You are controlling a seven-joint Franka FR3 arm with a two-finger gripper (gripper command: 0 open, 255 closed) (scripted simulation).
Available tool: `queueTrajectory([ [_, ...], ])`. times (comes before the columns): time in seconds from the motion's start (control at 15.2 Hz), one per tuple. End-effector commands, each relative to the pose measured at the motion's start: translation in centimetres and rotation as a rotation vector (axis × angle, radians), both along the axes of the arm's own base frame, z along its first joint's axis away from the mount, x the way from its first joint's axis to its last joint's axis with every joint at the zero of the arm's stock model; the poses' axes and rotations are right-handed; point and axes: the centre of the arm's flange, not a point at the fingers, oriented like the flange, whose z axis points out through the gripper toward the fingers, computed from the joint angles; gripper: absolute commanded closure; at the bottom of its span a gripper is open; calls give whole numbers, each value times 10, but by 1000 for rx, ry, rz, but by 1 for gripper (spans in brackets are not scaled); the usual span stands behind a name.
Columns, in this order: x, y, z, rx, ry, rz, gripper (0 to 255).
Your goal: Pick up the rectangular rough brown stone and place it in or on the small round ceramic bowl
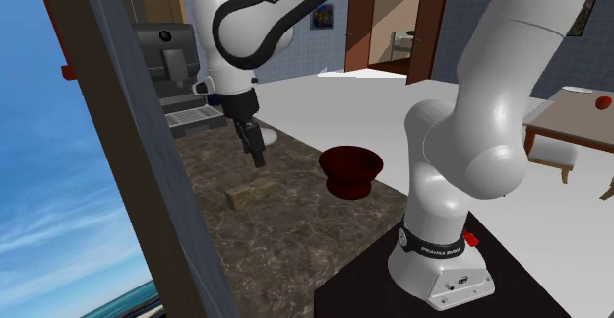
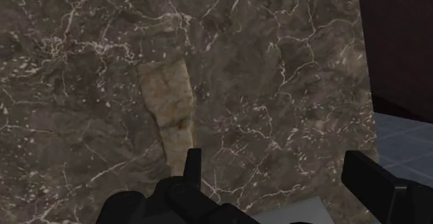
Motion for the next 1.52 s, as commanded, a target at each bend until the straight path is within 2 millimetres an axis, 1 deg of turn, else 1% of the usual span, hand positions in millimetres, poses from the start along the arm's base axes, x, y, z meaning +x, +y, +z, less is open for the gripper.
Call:
queueTrajectory([
  [0.0, 13, -14, -20, 0, 7, 46, 0],
  [0.46, 62, -59, -85, 1, 35, 197, 0],
  [0.53, 64, -61, -88, 1, 36, 203, 0],
  [0.92, 58, -61, -119, 1, 36, 203, 0],
  [0.99, 56, -61, -127, 1, 36, 203, 0],
  [1.45, 56, -61, -127, 1, 36, 203, 0],
])
